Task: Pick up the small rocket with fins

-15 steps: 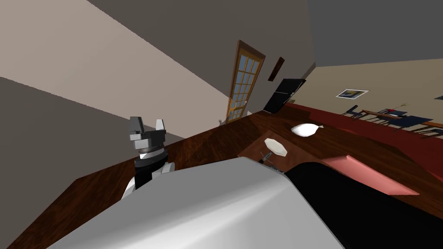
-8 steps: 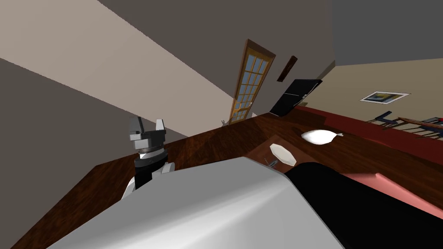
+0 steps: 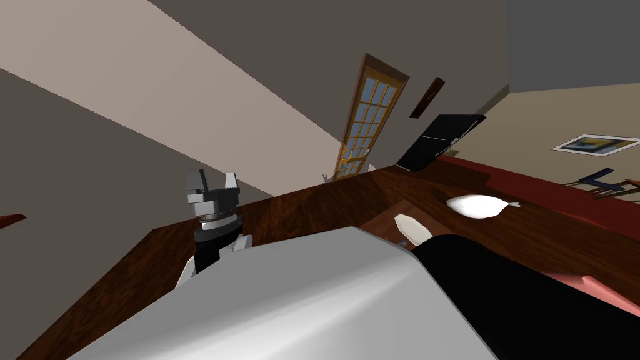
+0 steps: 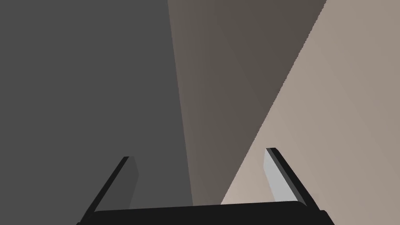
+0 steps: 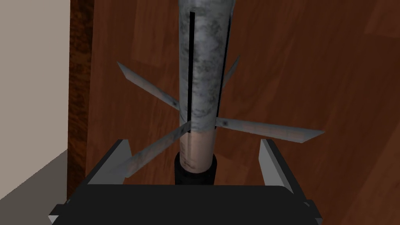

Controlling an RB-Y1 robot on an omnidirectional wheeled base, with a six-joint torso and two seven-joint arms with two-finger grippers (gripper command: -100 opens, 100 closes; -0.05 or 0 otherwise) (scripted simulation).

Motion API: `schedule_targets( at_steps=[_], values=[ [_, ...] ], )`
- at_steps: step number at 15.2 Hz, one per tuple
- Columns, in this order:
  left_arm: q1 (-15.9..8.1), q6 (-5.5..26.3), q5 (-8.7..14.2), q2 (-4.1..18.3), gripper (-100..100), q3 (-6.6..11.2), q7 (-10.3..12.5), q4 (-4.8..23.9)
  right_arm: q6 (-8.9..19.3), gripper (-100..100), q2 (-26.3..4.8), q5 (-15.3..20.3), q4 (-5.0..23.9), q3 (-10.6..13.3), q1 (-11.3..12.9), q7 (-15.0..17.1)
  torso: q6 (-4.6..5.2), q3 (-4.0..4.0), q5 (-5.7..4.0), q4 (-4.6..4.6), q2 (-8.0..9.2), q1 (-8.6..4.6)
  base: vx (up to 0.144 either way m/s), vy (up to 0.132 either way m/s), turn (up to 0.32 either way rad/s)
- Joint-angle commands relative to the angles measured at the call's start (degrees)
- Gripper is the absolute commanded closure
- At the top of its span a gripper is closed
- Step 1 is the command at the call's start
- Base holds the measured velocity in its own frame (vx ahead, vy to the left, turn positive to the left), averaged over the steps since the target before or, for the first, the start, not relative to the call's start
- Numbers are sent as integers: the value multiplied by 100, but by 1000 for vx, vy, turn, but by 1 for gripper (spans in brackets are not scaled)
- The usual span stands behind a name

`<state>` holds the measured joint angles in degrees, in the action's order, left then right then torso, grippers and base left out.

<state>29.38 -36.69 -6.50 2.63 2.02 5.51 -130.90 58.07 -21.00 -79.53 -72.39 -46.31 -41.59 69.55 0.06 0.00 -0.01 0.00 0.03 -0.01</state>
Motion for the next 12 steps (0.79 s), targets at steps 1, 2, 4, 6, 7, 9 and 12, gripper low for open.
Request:
schedule_targets(
  at_steps=[1, 2, 4, 6, 7, 9, 12],
  values=[
    [0, 0, 0, 0, 0, 0, 0, 0, -286, -100, -196, 286, 13, 286, 215, -286, 0, 0, 0, 0, 0, 0, -51, -10, -294],
    [-1, 0, 0, 0, 0, 0, 0, 0, -406, -100, -196, 452, 13, 434, 215, -351, -3, 6, -1, 3, 9, 0, -43, 4, -98],
    [-2, 0, 0, 0, 0, -1, 0, 0, -639, -100, -196, 729, 13, 465, 215, -523, -6, 8, -1, 4, 12, 3, -22, 7, 27],
    [-1, 0, 0, 0, 0, -1, 0, 0, -863, -100, -196, 981, 13, 465, 215, -743, -5, 5, -1, 3, 6, 3, -2, 2, 10],
    [-1, 0, 0, 0, 0, -1, 0, 0, -868, -100, -196, 1113, 13, 465, 215, -856, -4, 3, 1, 2, 4, 1, 5, 1, -3],
    [-1, 0, 0, -1, 0, -1, 0, 0, -868, -100, -196, 1351, 13, 465, 215, -1036, -8, -6, -1, -14, 0, -11, 14, 5, -7],
    [0, 0, 0, 0, 0, -1, 0, 0, -680, -100, 69, 1543, -24, 265, 578, -1078, 6, -27, -26, -43, -13, -60, 49, -30, -198]
  ],
)
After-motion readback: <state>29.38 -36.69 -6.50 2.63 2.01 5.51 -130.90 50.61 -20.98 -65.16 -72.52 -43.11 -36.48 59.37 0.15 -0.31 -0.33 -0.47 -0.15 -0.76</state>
